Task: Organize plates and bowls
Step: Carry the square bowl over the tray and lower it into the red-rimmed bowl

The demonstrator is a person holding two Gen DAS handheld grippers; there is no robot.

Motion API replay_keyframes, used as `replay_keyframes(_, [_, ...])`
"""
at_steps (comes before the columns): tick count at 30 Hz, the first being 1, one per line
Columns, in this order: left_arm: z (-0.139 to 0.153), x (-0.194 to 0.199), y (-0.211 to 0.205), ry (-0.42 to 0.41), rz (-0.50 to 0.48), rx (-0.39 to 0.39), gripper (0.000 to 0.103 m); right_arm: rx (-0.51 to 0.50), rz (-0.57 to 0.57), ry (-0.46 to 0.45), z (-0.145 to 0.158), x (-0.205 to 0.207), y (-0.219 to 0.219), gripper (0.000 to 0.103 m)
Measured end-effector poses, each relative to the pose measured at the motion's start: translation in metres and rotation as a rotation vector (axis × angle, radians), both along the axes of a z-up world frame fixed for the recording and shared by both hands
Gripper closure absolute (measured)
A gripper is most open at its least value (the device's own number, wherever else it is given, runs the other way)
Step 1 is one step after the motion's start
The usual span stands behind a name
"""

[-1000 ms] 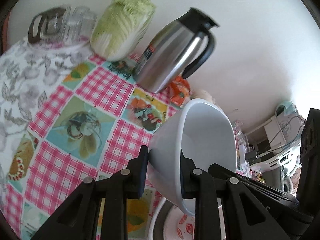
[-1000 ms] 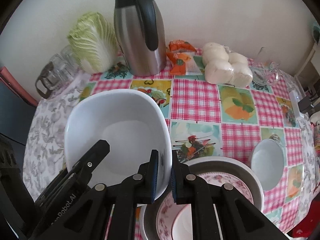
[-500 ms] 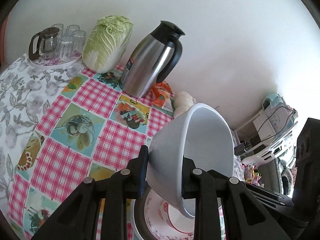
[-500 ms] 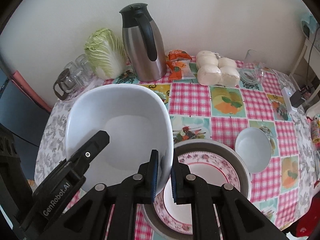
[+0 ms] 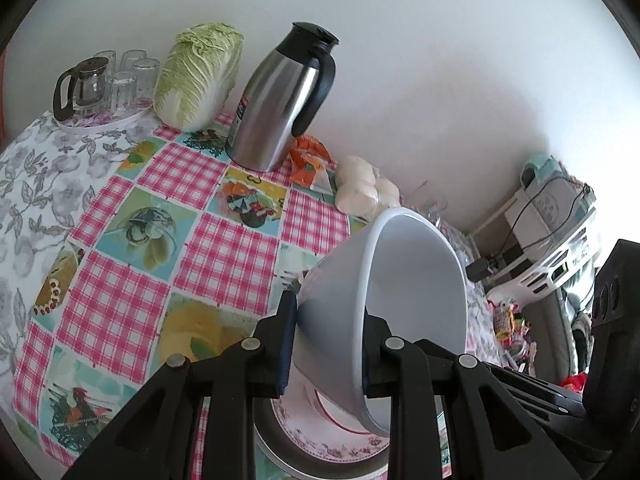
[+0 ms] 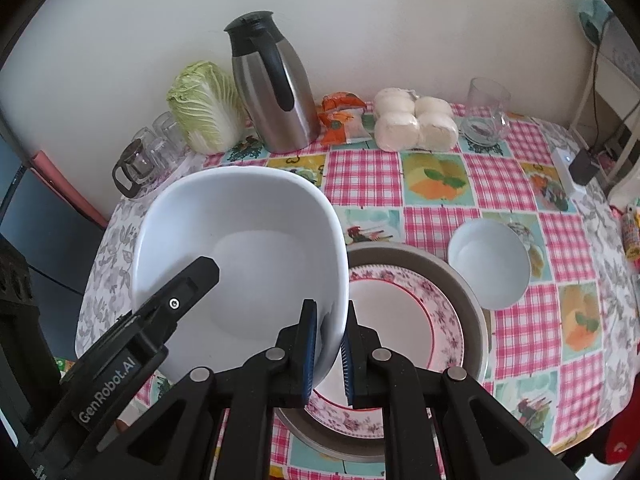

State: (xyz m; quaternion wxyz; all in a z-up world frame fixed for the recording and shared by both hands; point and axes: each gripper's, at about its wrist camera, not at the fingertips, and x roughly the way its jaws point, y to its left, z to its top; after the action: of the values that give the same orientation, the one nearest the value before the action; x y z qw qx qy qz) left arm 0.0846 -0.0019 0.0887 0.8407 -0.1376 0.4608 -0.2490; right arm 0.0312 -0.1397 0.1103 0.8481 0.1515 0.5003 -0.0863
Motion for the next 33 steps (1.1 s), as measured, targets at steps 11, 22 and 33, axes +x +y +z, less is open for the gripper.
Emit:
replay_keyframes(11, [-0.008, -0.011, -0.025, 0.008, -0.041, 0.075, 0.077, 0.047, -0.034, -0.042, -0.014, -0.026, -0.02, 0.091])
replay_keyframes(22, [-0.021, -0.011, -0.048, 0.021, -0.075, 0.172, 0.077, 0.11, -0.07, -0.074, -0.037, -0.038, -0.036, 0.09])
replay_keyframes(33, [-0.033, -0.016, -0.074, 0.03, -0.118, 0.274, 0.077, 0.144, -0.109, -0.093, -0.056, -0.045, -0.051, 0.09])
